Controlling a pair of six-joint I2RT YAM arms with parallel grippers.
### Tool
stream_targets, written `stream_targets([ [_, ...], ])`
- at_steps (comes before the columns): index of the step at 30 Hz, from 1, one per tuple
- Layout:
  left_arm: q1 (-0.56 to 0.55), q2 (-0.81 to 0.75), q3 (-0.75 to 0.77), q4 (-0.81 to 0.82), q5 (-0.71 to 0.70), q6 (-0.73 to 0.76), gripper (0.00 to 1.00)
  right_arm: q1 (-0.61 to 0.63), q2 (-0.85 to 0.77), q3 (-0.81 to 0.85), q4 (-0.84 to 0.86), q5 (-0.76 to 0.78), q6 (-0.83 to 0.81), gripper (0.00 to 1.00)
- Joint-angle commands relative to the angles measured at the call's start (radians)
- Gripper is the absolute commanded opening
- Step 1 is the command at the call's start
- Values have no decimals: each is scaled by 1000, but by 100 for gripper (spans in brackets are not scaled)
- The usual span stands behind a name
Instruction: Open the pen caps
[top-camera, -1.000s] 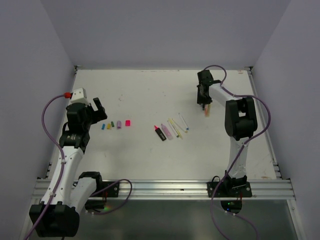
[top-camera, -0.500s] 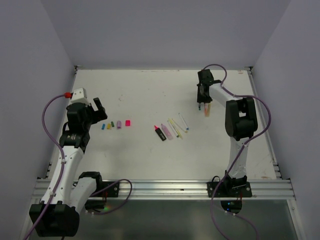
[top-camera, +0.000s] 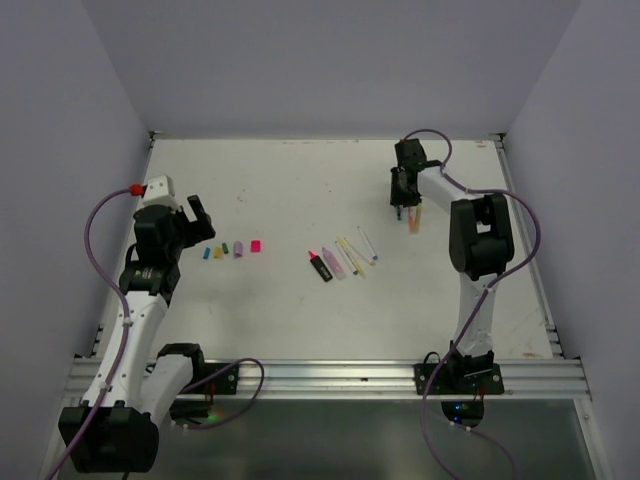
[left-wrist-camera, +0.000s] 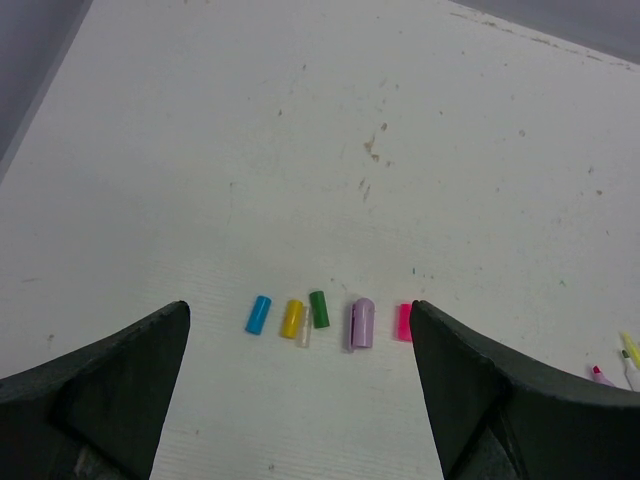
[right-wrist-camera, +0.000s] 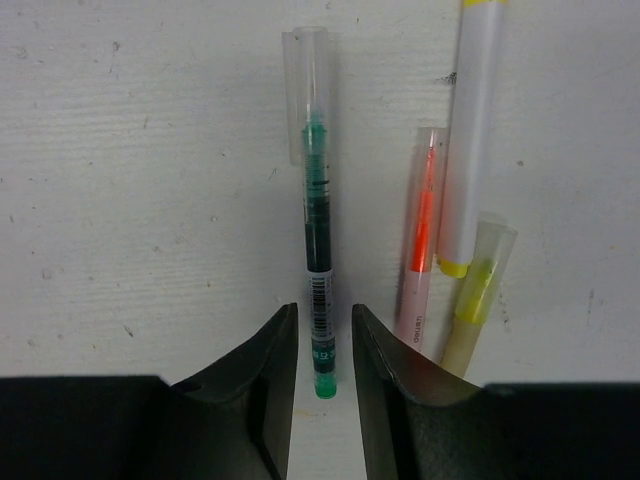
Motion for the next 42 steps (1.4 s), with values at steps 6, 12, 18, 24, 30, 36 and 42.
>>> stream_targets([
  [6,-2,3,-3,62,20,22,93,-4,57,46,8,-14,3,33],
  [12,-2,4,-3,68,43,24,93,-4,65,34,8,-64,-10,23],
  [18,-2,9,-8,88,115,28,93,14,30,16,19,-127,-24,0],
  [24,-2,15,-21,133,268,8,94,86,-102,-82,112,-152,-21,0],
  [30,-2,12,-14,190,446,-102,94,216,-299,-181,192,-193,-24,0],
  [36,-32,10,-15,316,600,-257,93,365,-458,-267,273,-275,-27,0],
  [42,-155,29,2,406,551,-363,91,518,-590,-386,451,-313,8,0],
])
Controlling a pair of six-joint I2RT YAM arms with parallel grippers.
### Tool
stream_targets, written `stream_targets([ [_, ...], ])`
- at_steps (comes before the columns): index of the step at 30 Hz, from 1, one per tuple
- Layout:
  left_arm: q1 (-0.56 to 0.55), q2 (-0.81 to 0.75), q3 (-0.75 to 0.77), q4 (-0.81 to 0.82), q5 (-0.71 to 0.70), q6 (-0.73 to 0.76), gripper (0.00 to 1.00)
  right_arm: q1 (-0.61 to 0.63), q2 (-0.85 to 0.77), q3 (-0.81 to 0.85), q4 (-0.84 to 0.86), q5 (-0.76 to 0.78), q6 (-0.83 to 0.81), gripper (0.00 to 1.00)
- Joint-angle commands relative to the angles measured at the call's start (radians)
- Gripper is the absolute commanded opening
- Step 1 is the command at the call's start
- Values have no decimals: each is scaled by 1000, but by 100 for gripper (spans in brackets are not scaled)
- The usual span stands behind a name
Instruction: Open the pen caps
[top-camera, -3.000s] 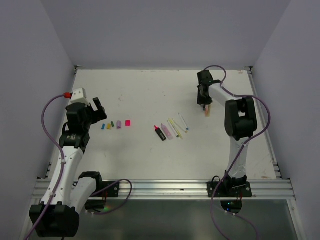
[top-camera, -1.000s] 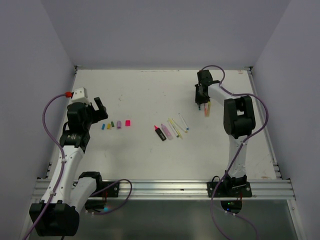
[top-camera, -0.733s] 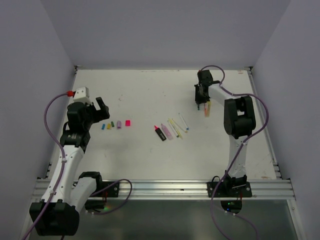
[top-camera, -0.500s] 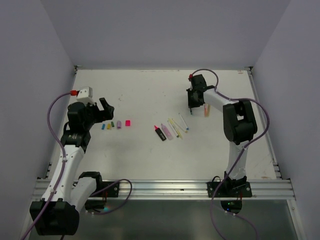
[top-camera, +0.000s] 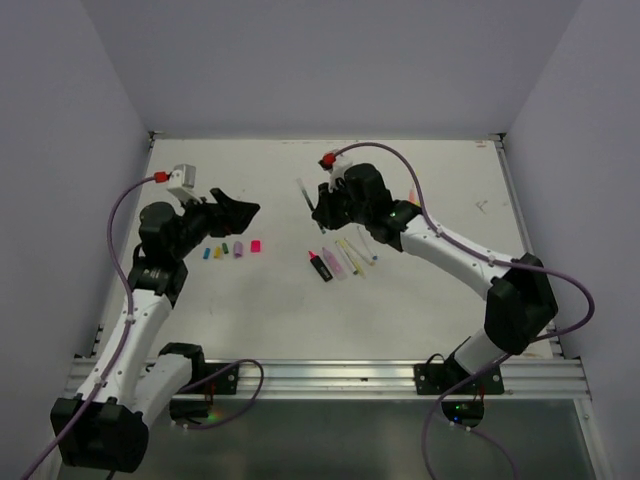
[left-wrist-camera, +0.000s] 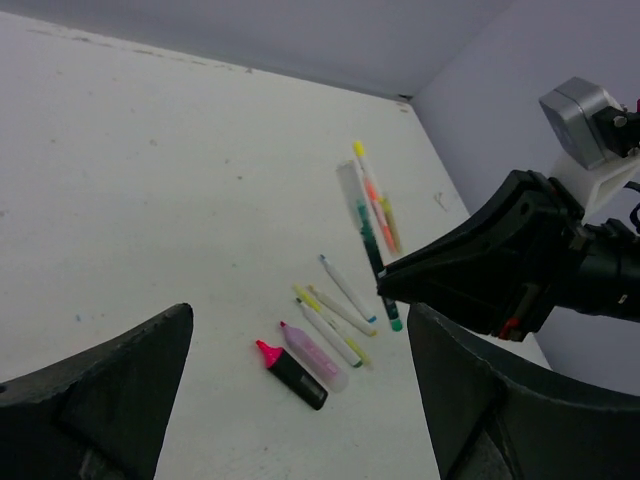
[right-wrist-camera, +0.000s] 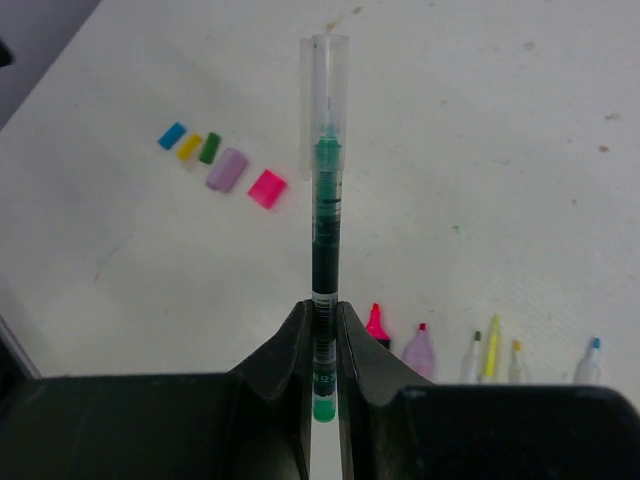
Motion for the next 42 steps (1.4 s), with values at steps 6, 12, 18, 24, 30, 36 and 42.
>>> stream_targets([
  [6,-186,45,27,143,-99,-173,83,156,-108,-119,258,-7,28,0],
  [12,-252,62,27,144,-218,-211,71,207,-99,-133,282,11,23,0],
  [18,-281,102,42,129,-259,-217,61,237,-95,-135,299,19,12,0],
  [24,-295,103,42,129,-302,-220,48,247,-90,-135,298,33,4,0],
  [30,-296,90,36,129,-323,-220,27,260,-85,-142,299,27,-3,0],
  [36,-298,71,15,137,-316,-217,1,267,-90,-164,340,5,20,6],
  [42,-298,37,-7,141,-291,-210,0,267,-78,-146,367,7,35,34],
])
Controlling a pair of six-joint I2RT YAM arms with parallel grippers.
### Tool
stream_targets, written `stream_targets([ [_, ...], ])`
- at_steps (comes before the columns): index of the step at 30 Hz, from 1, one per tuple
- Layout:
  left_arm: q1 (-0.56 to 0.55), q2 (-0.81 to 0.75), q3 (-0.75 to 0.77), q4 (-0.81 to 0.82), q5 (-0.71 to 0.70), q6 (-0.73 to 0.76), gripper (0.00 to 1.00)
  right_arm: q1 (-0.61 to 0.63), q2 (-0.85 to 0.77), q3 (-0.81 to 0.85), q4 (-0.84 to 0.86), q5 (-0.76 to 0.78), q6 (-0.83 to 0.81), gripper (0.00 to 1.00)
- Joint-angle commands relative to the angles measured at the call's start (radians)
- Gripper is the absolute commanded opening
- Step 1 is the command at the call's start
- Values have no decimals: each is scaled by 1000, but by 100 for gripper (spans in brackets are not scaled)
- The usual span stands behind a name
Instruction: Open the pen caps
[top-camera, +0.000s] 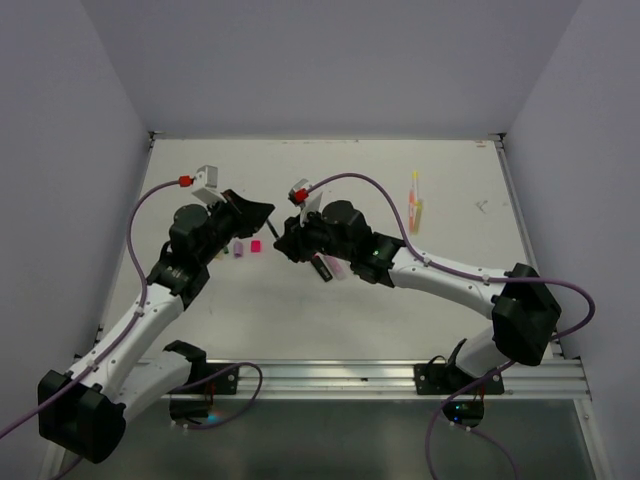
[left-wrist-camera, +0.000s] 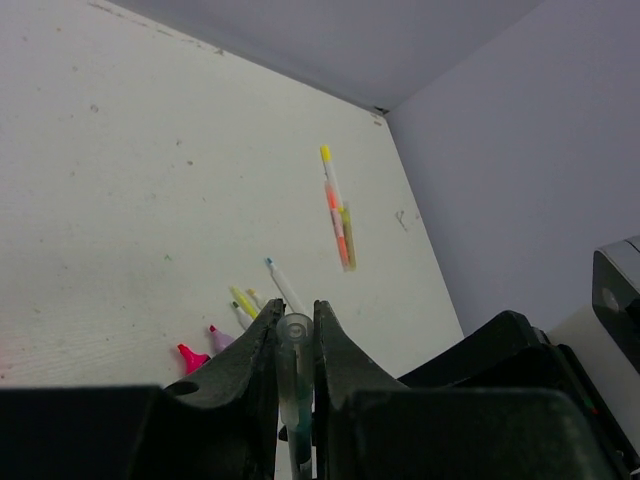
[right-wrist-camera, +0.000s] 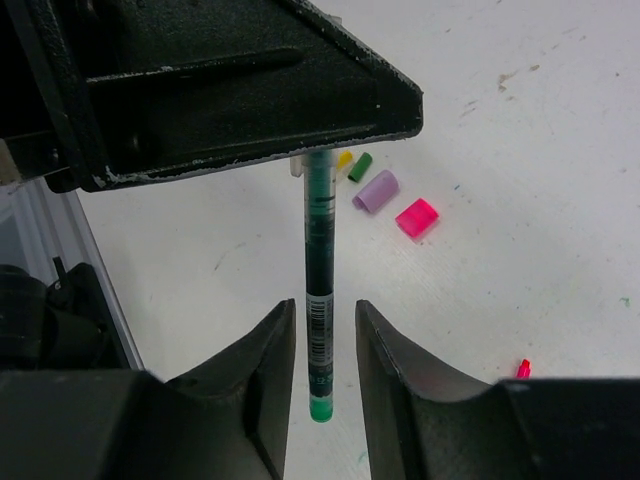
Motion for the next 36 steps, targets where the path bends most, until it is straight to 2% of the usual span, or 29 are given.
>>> stream_targets([
  [1,-3,-35,-8,50,6,18,0,7,-1,26,57,-8,8,35],
  [9,-3,-57,-25,45,22,44,0,7,59,111,46,-17,-5,37],
  [12,-5,-50,-31,48,25,47,0,7,70,134,46,-32,-7,32],
  [15,-5,-43,-37,51,20,52,0,7,72,129,48,-46,-7,19],
  [16,-3,-40,-35,53,8,52,0,7,70,121,48,-47,-10,10],
  [18,-3,-38,-32,53,-9,52,0,5,68,92,42,-48,-13,1],
  [32,7,-21,138,57,-331,50,0,7,-2,-256,63,-35,-2,0],
  [36,29,-1,189,62,-347,58,0,8,-8,-322,71,-29,19,0],
])
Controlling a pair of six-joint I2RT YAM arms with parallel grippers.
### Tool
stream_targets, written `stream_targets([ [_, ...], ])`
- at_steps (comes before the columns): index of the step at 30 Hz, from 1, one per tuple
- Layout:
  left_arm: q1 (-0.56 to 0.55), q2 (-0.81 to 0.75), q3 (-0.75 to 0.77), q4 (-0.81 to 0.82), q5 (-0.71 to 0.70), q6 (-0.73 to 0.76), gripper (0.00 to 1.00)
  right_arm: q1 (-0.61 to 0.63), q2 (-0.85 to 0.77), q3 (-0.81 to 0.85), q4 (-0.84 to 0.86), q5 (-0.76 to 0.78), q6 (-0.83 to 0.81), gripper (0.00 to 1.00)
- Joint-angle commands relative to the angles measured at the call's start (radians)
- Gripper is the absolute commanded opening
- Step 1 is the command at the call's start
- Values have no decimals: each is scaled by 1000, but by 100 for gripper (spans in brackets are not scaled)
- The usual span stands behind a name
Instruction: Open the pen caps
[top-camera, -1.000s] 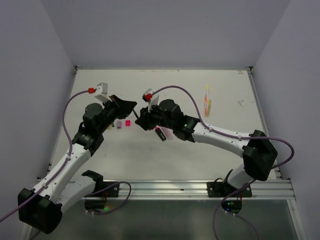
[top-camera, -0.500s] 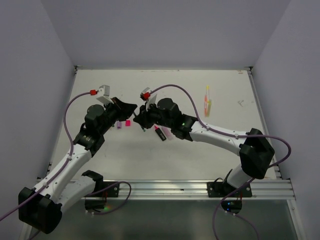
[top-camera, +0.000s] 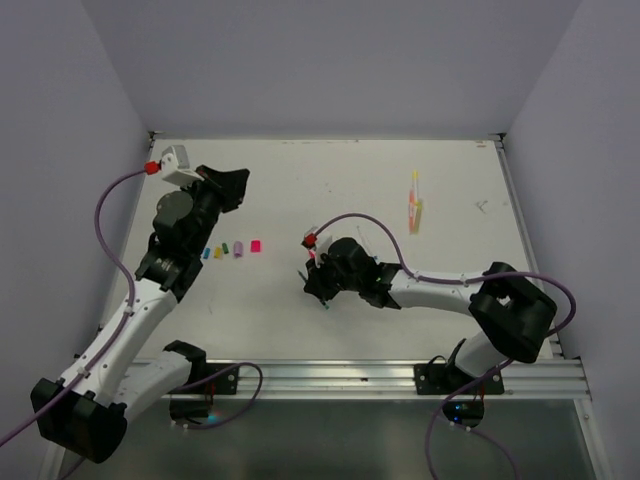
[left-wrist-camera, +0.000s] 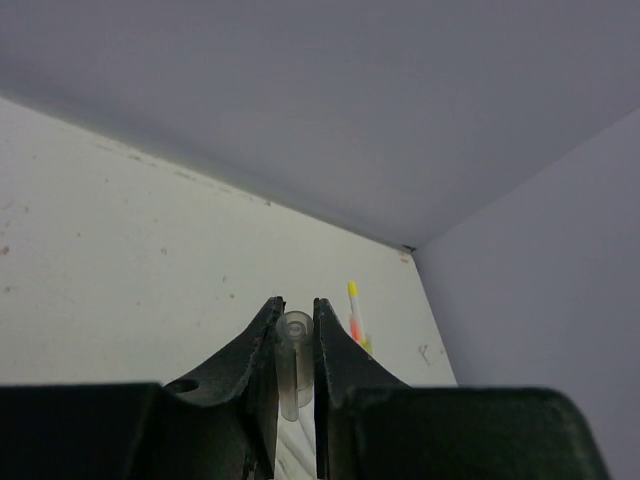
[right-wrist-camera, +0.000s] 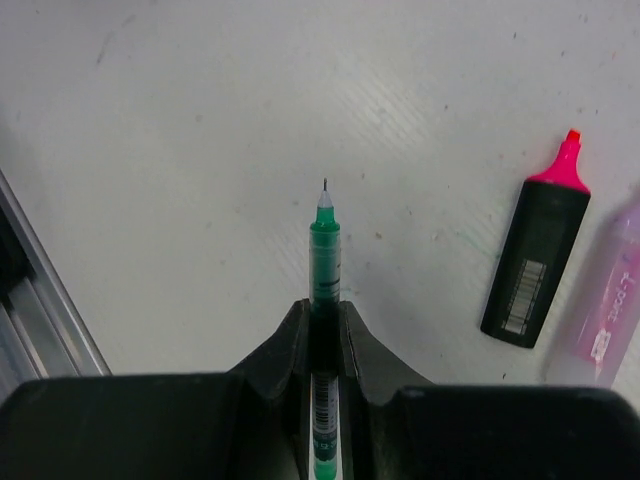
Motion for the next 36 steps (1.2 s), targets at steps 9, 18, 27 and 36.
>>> stream_targets([
  [9,20,198,172,-206,44,144,0,5,48,122,-184,125,43,0],
  [18,20,307,169,-387,44,229,1,5,258,360,-388,285,91,0],
  [27,20,416,182,-413,77,257,2,-6,415,533,-515,412,134,1],
  [36,15,534,189,-393,105,263,4,-29,421,533,-538,422,168,20],
])
